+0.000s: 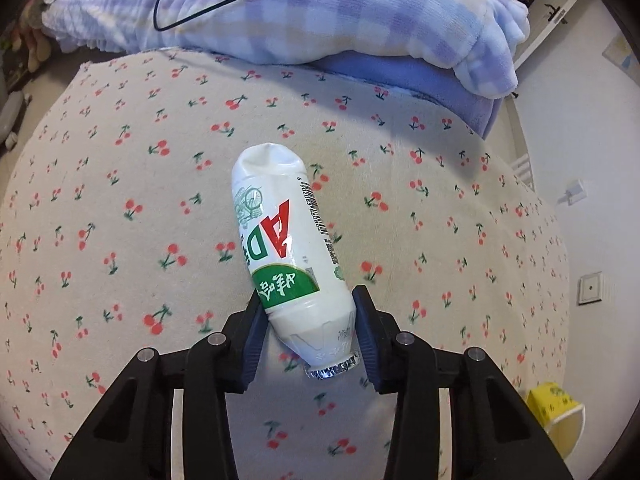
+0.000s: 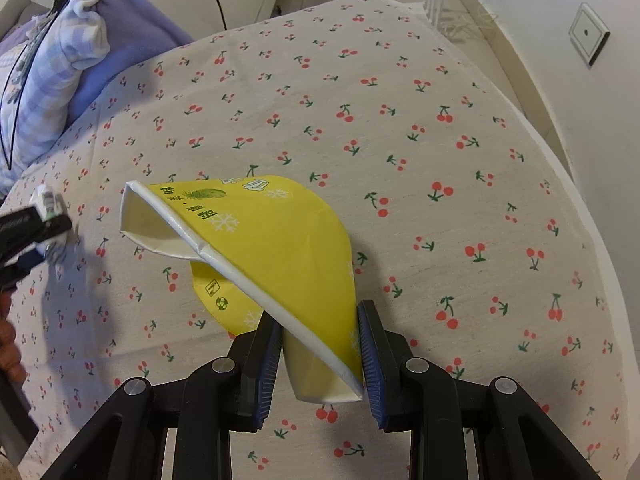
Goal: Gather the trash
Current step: 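Carry the bottle and yellow cup over the wastebasket with both tools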
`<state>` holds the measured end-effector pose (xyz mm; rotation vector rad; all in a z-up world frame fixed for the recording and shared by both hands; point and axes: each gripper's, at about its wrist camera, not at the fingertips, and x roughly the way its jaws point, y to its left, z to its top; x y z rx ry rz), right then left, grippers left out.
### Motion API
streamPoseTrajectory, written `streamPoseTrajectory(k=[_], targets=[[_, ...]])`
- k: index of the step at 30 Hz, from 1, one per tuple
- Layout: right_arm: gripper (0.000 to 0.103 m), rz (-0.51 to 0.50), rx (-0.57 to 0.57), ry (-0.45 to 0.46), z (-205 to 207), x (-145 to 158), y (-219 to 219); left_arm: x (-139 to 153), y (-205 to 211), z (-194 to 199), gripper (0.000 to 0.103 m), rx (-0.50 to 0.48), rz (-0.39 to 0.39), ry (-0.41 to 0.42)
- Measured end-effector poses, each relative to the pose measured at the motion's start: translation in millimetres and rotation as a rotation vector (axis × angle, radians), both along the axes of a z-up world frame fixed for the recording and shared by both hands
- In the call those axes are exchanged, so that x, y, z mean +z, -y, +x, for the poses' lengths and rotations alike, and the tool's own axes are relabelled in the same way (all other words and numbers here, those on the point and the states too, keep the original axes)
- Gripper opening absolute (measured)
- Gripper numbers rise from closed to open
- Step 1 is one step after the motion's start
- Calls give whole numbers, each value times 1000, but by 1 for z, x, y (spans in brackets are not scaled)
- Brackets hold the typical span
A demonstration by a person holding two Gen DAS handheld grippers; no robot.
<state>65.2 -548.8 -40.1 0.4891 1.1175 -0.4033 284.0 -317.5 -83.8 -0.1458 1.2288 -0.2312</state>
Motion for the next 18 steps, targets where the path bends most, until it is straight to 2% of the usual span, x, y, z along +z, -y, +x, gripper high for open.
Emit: streamPoseTrajectory(k=[9, 18], targets=[[33, 18, 58, 27, 4, 11, -28, 10, -62, -41, 43, -65, -3, -11], [34, 64, 159, 60, 13, 22, -85, 44, -149, -97, 42, -89, -20, 45]])
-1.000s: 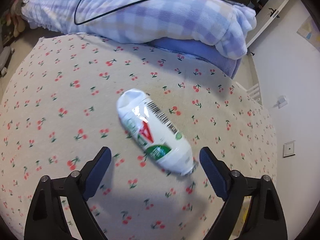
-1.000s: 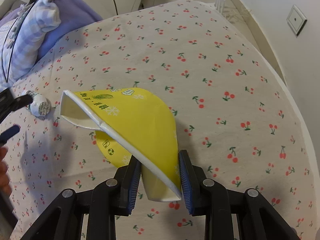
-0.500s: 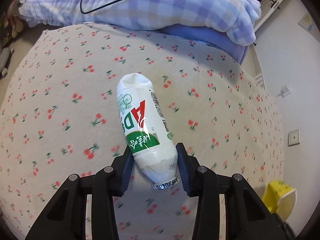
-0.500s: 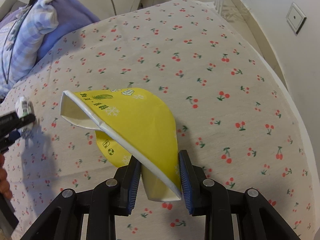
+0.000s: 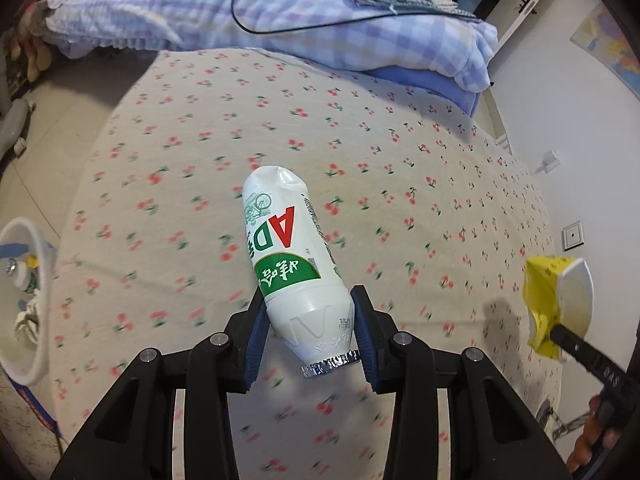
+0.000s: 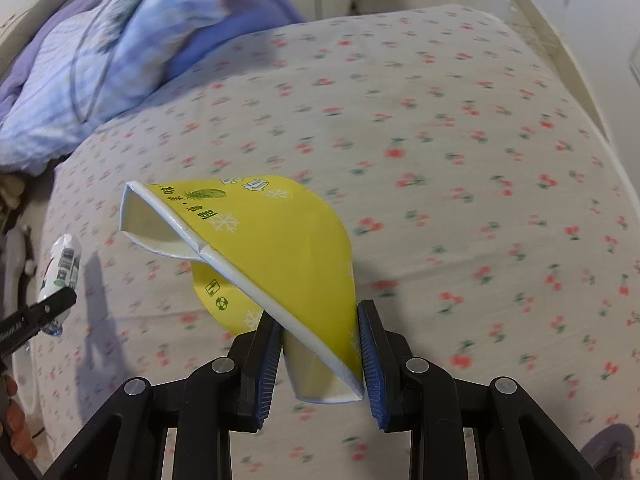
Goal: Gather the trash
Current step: 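Carry the bottle and yellow cup over the wastebasket with both tools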
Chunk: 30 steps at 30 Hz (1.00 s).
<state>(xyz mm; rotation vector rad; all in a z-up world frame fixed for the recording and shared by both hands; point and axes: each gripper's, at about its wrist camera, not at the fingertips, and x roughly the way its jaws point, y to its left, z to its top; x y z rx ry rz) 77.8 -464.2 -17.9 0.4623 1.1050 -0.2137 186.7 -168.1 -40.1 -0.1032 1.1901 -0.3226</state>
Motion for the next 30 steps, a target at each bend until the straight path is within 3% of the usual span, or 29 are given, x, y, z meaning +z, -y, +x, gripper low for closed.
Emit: streamPoseTrajectory(k=[6, 10, 14, 30], targets=[[34, 23, 76, 18, 8, 6, -43, 7, -53, -22, 42, 18, -17, 47], [34, 3, 139, 21, 12, 8, -78, 12, -86, -24, 42, 55, -55, 28], [34, 17, 189, 12, 20, 3, -109, 22, -118, -27, 42, 81, -39, 61], [34, 16, 357, 3, 60, -10, -221, 19, -242, -32, 42, 244, -22, 56]])
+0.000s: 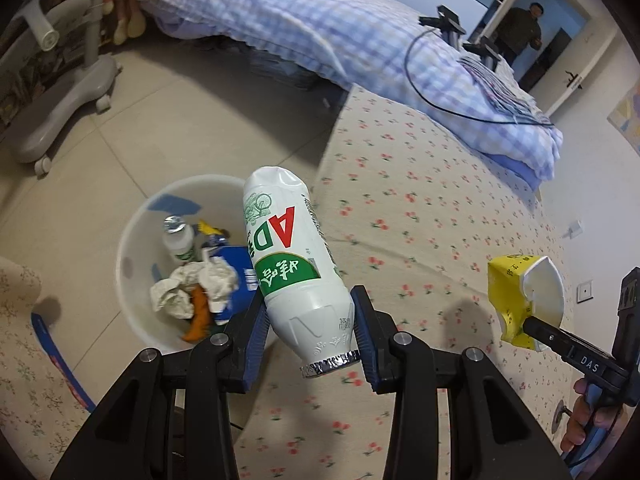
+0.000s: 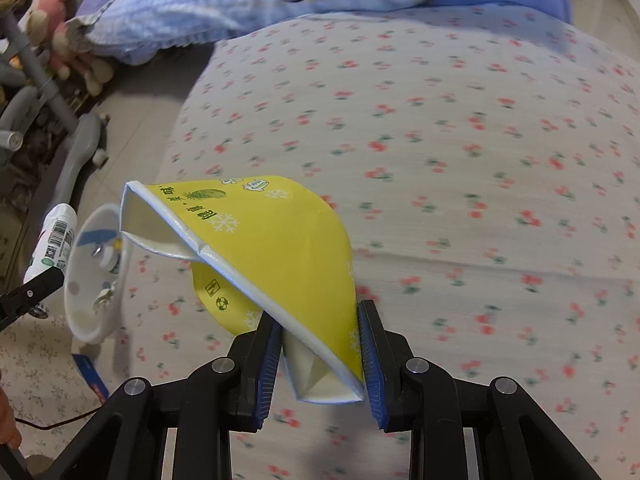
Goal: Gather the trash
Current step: 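Carry the bottle and yellow cup over the wastebasket with both tools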
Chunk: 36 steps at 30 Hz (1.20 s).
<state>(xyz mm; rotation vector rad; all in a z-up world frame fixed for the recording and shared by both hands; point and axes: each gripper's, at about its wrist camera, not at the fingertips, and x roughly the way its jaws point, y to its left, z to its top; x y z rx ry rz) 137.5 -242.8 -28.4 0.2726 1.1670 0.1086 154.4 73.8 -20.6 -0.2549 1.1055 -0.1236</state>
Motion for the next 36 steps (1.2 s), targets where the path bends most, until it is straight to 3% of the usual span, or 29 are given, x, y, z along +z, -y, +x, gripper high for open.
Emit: streamPoseTrajectory(k=[18, 19, 20, 22, 30, 36], targets=[[34, -28, 168, 3, 28, -22, -106, -22, -93, 12, 44, 161, -23, -10], [34, -28, 176, 3, 29, -24, -110, -25, -96, 14, 54, 170, -34, -31], [34, -27, 184, 2, 30, -25, -114, -29, -100, 15, 74, 175, -46, -47], [34, -23, 195, 2, 33, -26, -122, -30, -102, 13, 86, 176, -19, -46], [34, -45, 253, 38, 46, -28, -165, -24, -108, -10, 86, 140, 125, -31], [34, -49, 295, 54, 56, -36, -200, -24, -128, -27, 88, 145, 148, -38]])
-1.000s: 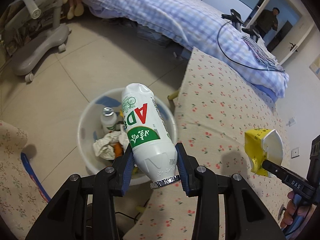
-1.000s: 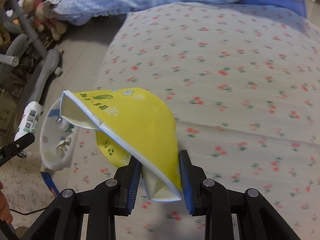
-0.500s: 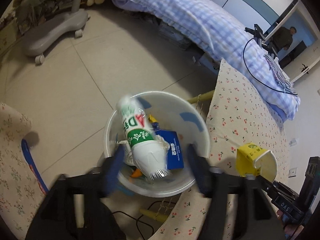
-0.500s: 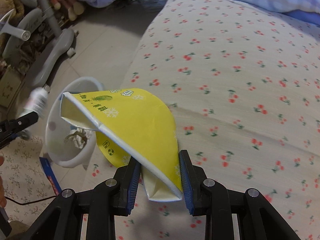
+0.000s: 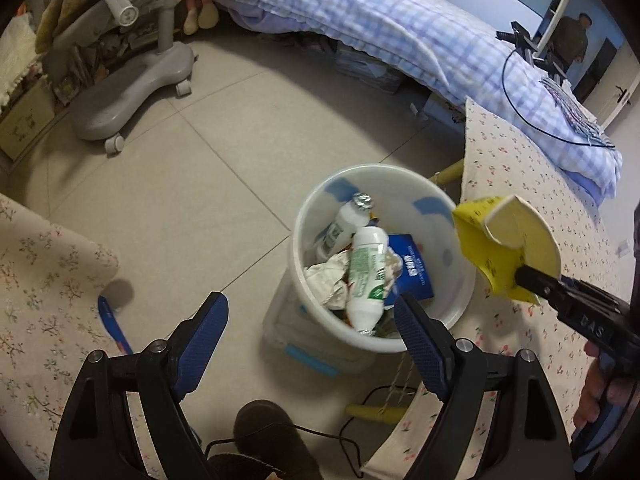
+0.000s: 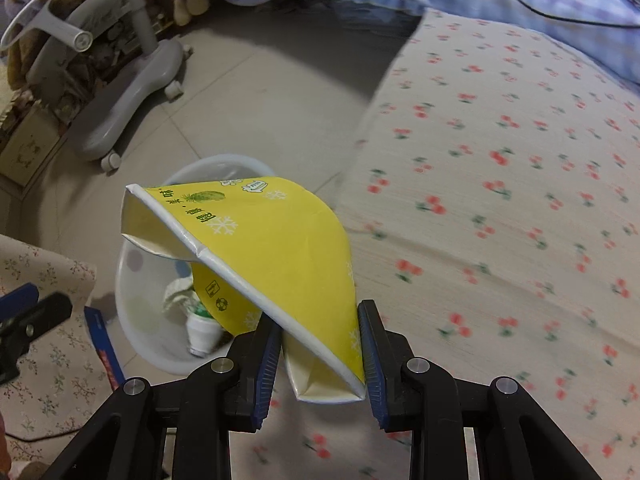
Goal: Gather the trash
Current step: 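Carry the bottle and yellow cup over the wastebasket with both tools, then open both tools to drop the bottle and yellow cup into the wastebasket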
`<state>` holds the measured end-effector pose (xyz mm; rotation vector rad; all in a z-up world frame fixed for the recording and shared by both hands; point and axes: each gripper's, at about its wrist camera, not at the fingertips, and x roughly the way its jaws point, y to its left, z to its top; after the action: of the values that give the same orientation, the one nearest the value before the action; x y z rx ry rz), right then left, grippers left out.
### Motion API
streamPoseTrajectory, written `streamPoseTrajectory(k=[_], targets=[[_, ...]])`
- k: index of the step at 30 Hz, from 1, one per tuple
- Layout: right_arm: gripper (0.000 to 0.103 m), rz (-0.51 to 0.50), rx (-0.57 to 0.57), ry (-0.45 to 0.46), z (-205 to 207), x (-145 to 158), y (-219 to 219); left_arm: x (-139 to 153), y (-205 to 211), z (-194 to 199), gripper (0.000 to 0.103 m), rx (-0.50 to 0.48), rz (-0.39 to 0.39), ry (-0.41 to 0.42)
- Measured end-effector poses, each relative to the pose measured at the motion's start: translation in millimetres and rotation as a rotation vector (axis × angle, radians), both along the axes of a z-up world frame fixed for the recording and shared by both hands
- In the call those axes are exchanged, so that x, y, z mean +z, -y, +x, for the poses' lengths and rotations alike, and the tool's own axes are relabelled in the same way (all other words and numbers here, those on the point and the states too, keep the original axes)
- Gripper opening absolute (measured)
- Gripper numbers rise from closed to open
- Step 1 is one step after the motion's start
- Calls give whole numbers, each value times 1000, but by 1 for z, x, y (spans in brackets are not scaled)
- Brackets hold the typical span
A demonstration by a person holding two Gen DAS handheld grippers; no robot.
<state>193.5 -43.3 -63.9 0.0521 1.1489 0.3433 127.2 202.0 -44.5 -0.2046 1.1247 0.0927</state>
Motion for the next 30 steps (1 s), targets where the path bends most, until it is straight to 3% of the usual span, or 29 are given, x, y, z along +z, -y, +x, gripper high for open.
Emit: streamPoseTrajectory(k=[7, 9, 10, 11, 15, 30], targets=[[37, 33, 47, 28, 6, -3, -30, -2, -22, -12, 95, 36, 12, -13], [55, 57, 73, 41, 5, -1, -37, -1, -25, -15, 101, 40, 15, -14], [69, 57, 77, 52, 3, 0, -38, -1, -25, -16, 102, 38, 15, -14], [73, 54, 80, 71, 1, 3, -38, 0, -24, -18, 102, 34, 15, -14], [73, 2, 90, 130, -8, 16, -31, 2, -19, -22, 102, 20, 14, -11], [82, -73, -23, 151, -59, 45, 62, 21, 41, -44, 102, -34, -57, 15]])
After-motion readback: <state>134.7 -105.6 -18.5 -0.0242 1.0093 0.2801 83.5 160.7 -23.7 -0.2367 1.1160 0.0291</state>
